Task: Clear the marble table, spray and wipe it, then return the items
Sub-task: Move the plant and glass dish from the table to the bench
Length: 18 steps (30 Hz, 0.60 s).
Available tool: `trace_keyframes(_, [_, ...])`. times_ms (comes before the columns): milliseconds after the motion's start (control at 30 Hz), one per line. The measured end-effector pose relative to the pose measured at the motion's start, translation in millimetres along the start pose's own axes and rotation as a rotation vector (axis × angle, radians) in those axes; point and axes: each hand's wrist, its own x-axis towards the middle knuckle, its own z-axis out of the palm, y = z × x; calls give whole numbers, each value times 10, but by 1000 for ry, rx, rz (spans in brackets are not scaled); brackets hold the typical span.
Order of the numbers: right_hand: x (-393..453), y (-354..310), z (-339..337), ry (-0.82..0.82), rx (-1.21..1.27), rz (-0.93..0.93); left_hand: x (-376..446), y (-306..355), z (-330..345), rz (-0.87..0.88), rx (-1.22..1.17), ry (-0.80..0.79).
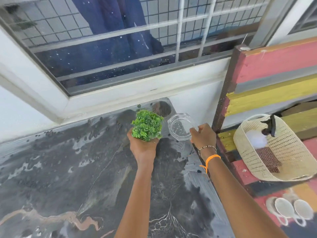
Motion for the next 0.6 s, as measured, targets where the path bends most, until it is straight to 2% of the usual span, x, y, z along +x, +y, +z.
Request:
trace_keyframes(233, [-270, 865, -1034, 124, 66, 47, -786, -208, 482, 21, 187, -156])
trace_keyframes(400, [-337, 1789, -1915, 250, 46, 162, -1577, -413, 1073, 93, 262, -278])
trace_keyframes(600, [-272, 2872, -2840, 346, 84, 319, -2604, -733, 2003, 167, 356, -543])
